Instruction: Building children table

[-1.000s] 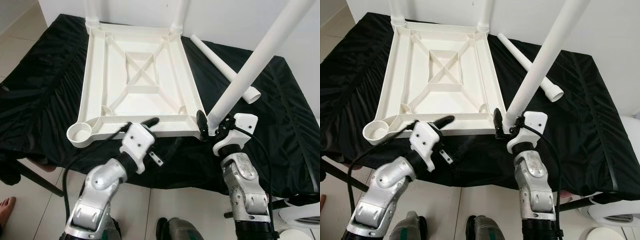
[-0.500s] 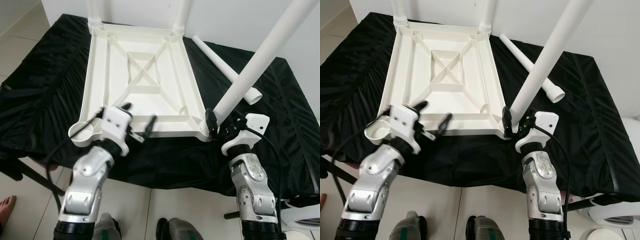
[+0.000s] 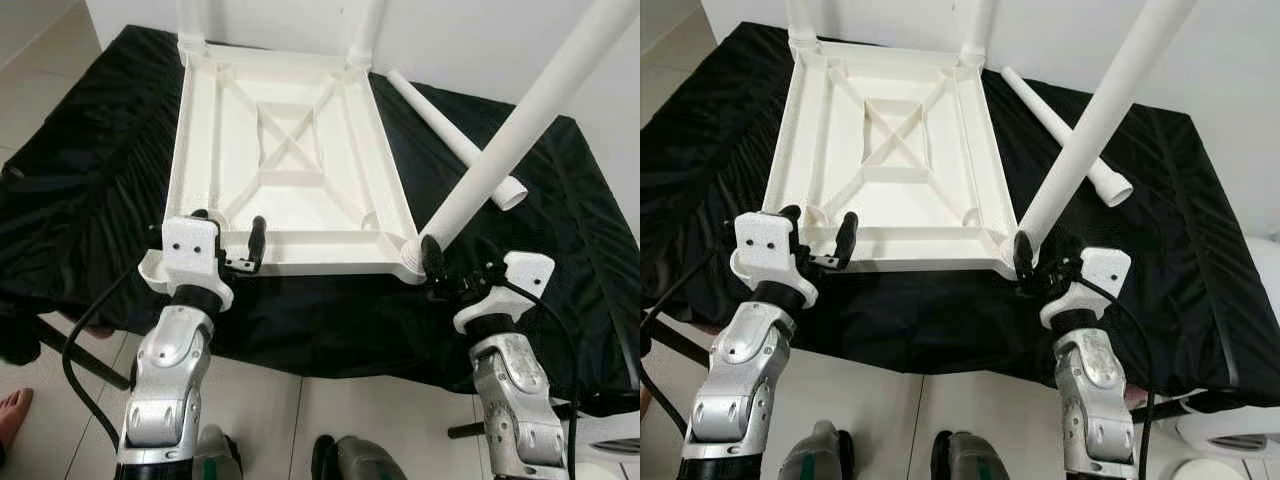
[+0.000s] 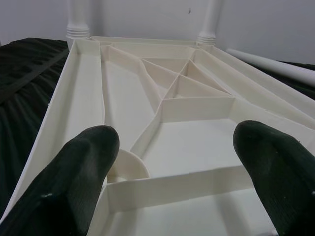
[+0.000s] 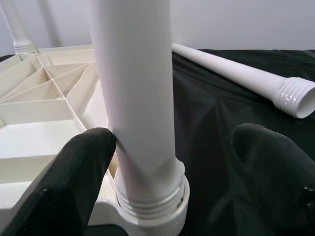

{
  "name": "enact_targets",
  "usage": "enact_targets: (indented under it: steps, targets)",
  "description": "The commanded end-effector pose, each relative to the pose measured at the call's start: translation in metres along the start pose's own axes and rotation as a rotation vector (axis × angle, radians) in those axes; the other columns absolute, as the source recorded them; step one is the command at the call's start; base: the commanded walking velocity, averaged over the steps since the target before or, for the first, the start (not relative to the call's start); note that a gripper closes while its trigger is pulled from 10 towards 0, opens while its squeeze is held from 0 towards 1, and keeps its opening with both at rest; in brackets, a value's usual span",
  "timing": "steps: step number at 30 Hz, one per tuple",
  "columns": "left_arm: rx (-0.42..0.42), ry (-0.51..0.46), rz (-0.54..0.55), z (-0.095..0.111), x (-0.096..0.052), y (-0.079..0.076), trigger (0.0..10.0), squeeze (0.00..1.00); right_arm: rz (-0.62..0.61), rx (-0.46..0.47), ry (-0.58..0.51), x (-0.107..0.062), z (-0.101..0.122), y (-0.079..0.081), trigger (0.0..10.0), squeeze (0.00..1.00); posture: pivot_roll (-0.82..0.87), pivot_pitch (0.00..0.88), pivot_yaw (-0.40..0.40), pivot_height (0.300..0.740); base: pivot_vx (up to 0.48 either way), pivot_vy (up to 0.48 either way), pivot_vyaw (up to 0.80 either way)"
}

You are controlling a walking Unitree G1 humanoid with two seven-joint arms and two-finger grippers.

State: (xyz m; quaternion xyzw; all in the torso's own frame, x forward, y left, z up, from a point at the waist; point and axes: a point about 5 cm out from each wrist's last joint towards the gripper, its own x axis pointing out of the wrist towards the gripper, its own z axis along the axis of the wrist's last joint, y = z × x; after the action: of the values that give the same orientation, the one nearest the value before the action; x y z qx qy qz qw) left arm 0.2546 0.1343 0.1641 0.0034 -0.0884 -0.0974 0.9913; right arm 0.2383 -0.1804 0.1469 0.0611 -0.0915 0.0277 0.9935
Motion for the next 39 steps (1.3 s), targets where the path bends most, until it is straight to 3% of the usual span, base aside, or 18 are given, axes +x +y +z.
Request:
enact_targets:
  steps: [1,5,11,17,28,31,39]
  targets:
    - [0.006,0.028,0.100,-0.004,-0.003,0.006,10.0,0.00,0.009,-0.028,-0.002,-0.007,0.001,-0.006,10.0,0.00,0.02,0.117,-0.105,0.740,0.000,0.000,0.00]
    - [0.014,0.052,0.127,-0.008,-0.004,0.005,10.0,0.00,0.053,-0.033,0.020,-0.010,-0.004,-0.010,10.0,0.00,0.02,0.123,-0.102,0.740,0.000,0.000,0.00]
    - [0.028,0.043,0.070,-0.003,-0.003,-0.006,10.0,0.00,0.132,-0.030,0.023,-0.004,0.001,-0.020,10.0,0.00,0.02,0.134,-0.108,0.740,0.000,0.000,0.00]
    - [0.080,0.037,-0.050,0.003,-0.008,-0.012,10.0,0.00,0.312,-0.006,0.087,-0.009,0.007,-0.024,10.0,0.00,0.03,0.146,-0.119,0.740,0.000,0.000,0.00]
    - [0.103,0.008,-0.199,0.009,-0.015,-0.021,10.0,0.00,0.489,-0.034,0.183,-0.017,0.011,-0.039,10.0,0.00,0.02,0.150,-0.121,0.740,0.000,0.000,0.00]
    - [0.105,-0.004,-0.284,0.012,-0.016,-0.030,10.0,0.00,0.611,-0.020,0.261,-0.021,0.011,-0.045,10.0,0.00,0.02,0.143,-0.120,0.740,0.000,0.000,0.00]
    - [0.132,-0.015,-0.327,0.015,-0.015,-0.031,10.0,0.00,0.817,0.025,0.353,-0.012,0.015,-0.047,10.0,0.00,0.03,0.151,-0.126,0.740,0.000,0.000,0.00]
